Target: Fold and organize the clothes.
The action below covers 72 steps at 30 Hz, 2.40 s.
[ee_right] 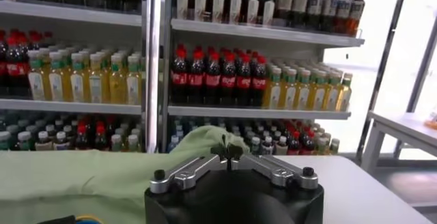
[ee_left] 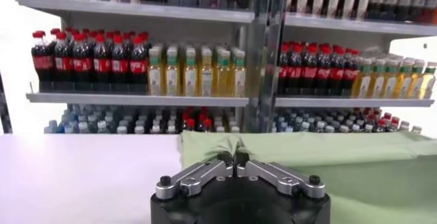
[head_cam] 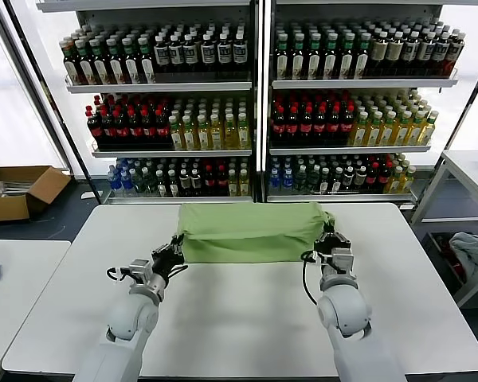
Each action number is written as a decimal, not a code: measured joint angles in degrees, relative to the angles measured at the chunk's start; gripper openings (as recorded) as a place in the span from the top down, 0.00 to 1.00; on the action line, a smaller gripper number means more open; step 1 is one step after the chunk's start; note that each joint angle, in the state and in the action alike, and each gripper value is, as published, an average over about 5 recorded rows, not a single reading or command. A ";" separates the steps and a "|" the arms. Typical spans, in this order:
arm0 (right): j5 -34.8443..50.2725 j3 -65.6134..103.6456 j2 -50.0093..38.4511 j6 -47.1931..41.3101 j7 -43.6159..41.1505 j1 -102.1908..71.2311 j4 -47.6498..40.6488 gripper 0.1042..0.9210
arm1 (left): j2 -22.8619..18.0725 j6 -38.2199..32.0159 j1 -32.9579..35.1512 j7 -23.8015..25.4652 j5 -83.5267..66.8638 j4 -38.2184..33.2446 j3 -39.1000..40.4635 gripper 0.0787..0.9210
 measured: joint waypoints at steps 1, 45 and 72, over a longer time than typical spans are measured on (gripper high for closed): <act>-0.08 -0.04 0.10 -0.08 -0.12 0.46 -0.76 1.00 | -0.05 0.11 -0.63 -0.06 -0.08 0.84 0.05 0.99; 9.22 3.08 0.04 -2.32 9.06 -0.11 0.77 0.12 | 1.52 5.42 -2.46 -2.85 2.35 0.27 0.19 0.12; 10.47 0.41 -0.95 -6.42 10.62 -2.48 -1.24 0.12 | 2.48 12.09 -1.06 -4.97 -1.35 -1.26 0.67 0.12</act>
